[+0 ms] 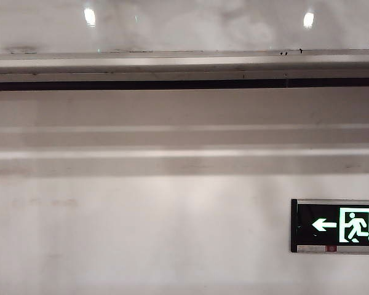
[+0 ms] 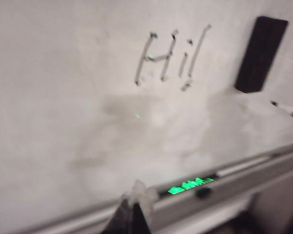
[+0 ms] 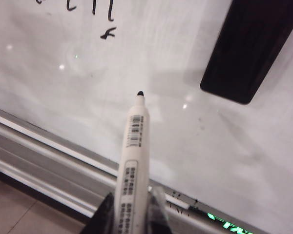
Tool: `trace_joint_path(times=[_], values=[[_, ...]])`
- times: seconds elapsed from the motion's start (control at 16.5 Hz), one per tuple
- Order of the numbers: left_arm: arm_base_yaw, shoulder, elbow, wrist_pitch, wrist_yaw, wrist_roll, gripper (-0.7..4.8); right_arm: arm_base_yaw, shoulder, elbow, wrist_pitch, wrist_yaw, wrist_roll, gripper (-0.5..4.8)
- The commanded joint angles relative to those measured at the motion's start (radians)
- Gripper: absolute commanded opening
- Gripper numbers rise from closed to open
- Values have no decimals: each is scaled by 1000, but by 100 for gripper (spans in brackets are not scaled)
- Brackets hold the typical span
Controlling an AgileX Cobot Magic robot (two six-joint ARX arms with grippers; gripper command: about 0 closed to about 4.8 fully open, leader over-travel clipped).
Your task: Take a marker from the whiteboard tray, write "Hi!" on the whiteboard, and then put the marker back vertically into the whiteboard tray.
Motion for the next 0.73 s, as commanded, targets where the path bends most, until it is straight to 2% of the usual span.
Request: trace_joint_path(times=[0.06, 0.18, 0.3, 0.43, 0.55, 0.73], values=[[-142, 0, 13, 101, -95, 128, -5, 2, -10, -42, -3, -2, 8, -2], [-243, 4, 13, 156, -137, 190, -5, 2, -27, -104, 6, -2, 51, -2], [-320, 12, 12, 168, -180, 196, -5, 1, -74, -204, 48, 39, 86, -2], [-330, 15, 12, 170, -195, 196, -5, 0, -145, -343, 129, 80, 88, -2], [-330, 15, 12, 171, -195, 195, -5, -26, -220, -504, 223, 80, 114, -2], [-330, 14, 12, 190, -192, 195, -5, -82, -302, -778, 443, 77, 187, -2]])
